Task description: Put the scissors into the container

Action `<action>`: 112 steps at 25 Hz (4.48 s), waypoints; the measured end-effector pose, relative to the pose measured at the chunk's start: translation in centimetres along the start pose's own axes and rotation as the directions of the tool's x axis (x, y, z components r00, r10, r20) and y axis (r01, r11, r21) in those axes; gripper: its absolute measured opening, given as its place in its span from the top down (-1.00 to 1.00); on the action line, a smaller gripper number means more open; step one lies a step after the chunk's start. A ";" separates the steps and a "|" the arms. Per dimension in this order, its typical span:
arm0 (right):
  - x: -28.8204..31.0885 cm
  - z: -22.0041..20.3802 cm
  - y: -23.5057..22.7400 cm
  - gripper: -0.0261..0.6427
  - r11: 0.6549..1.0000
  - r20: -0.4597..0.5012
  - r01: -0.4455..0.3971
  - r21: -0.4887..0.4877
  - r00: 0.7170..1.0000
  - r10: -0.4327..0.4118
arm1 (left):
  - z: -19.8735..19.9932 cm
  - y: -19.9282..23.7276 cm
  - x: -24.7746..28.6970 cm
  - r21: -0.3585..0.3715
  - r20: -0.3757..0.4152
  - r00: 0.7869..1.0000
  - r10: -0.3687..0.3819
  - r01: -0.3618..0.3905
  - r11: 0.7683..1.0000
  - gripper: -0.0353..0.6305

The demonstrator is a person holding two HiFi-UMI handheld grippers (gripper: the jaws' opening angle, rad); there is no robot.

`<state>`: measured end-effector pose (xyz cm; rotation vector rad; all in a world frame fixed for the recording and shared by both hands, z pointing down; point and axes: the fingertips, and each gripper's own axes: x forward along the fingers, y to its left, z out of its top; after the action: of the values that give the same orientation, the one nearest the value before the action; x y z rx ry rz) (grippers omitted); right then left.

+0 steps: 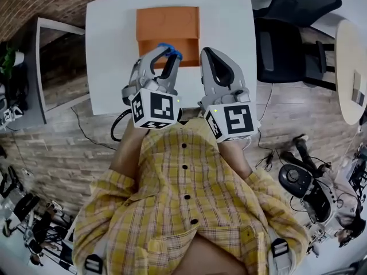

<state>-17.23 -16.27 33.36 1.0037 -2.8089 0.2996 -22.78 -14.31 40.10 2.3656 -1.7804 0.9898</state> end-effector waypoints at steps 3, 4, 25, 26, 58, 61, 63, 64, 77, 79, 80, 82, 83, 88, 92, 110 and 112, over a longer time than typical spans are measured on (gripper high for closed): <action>0.2 0.2 0.4 0.90 1.000 0.003 0.009 -0.003 1.000 -0.009 | -0.8 0.3 0.3 0.047 -0.021 1.000 -0.003 0.004 0.999 0.65; 0.3 0.2 0.3 0.90 1.000 0.002 0.013 -0.004 1.000 -0.013 | -1.1 0.3 0.6 0.061 -0.029 1.000 -0.005 0.007 0.998 0.65; 1.5 -1.0 -1.0 0.90 0.997 -0.023 0.075 0.024 0.997 -0.074 | -6.6 -1.5 5.8 0.250 -0.213 0.969 -0.126 0.178 0.952 0.65; 1.5 -1.1 -1.1 0.90 0.997 -0.024 0.078 0.026 0.997 -0.077 | -6.9 -1.6 6.0 0.253 -0.223 0.966 -0.133 0.189 0.949 0.65; 3.0 -3.0 -4.0 0.90 0.990 -0.069 0.131 0.049 0.990 -0.127 | -14.8 -6.2 12.8 0.323 -0.457 0.843 -0.284 0.455 0.830 0.65; 2.7 -3.2 -4.6 0.90 0.990 -0.069 0.129 0.050 0.990 -0.126 | -15.0 -6.9 13.6 0.322 -0.468 0.836 -0.288 0.464 0.825 0.65; 2.7 -3.3 -4.7 0.90 0.990 -0.071 0.130 0.050 0.990 -0.126 | -15.2 -7.2 13.9 0.321 -0.474 0.831 -0.291 0.471 0.821 0.65; 2.8 -3.2 -4.7 0.90 0.990 -0.072 0.130 0.050 0.989 -0.126 | -15.4 -7.2 14.0 0.322 -0.478 0.828 -0.293 0.476 0.819 0.65; 2.7 -3.2 -4.8 0.90 0.990 -0.075 0.133 0.045 0.989 -0.130 | -17.0 -8.5 15.5 0.313 -0.496 0.801 -0.334 0.524 0.792 0.65; 2.6 -3.2 -4.8 0.90 0.990 -0.076 0.135 0.044 0.988 -0.132 | -17.1 -8.6 15.6 0.314 -0.495 0.801 -0.337 0.527 0.790 0.65; 2.6 -3.2 -4.9 0.90 0.990 -0.078 0.136 0.044 0.988 -0.133 | -17.2 -8.7 15.7 0.313 -0.495 0.800 -0.340 0.529 0.788 0.65; 2.8 -3.2 -5.0 0.90 0.990 -0.079 0.138 0.044 0.988 -0.134 | -17.3 -8.8 16.0 0.314 -0.496 0.796 -0.347 0.537 0.783 0.65; 2.9 -3.2 -5.1 0.90 0.989 -0.079 0.138 0.044 0.988 -0.134 | -17.4 -8.8 16.2 0.316 -0.498 0.794 -0.349 0.541 0.779 0.65; 2.7 -3.1 -5.1 0.90 0.989 -0.076 0.140 0.042 0.988 -0.137 | -17.9 -9.4 16.3 0.326 -0.505 0.786 -0.356 0.556 0.765 0.64; 2.4 -2.9 -4.8 0.90 0.989 -0.073 0.144 0.038 0.987 -0.141 | -18.3 -9.7 16.2 0.324 -0.506 0.782 -0.365 0.564 0.759 0.64; 2.1 -3.1 -4.7 0.90 0.987 -0.076 0.156 0.042 0.985 -0.153 | -18.8 -10.7 16.8 0.255 -0.490 0.760 -0.427 0.593 0.763 0.64; 2.2 -3.3 -4.8 0.90 0.987 -0.077 0.157 0.043 0.985 -0.153 | -18.9 -10.7 16.9 0.242 -0.486 0.758 -0.435 0.596 0.766 0.63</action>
<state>-15.65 -20.44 37.64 1.1888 -2.6507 0.3794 -19.79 -17.96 67.21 2.3867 -0.7415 1.6716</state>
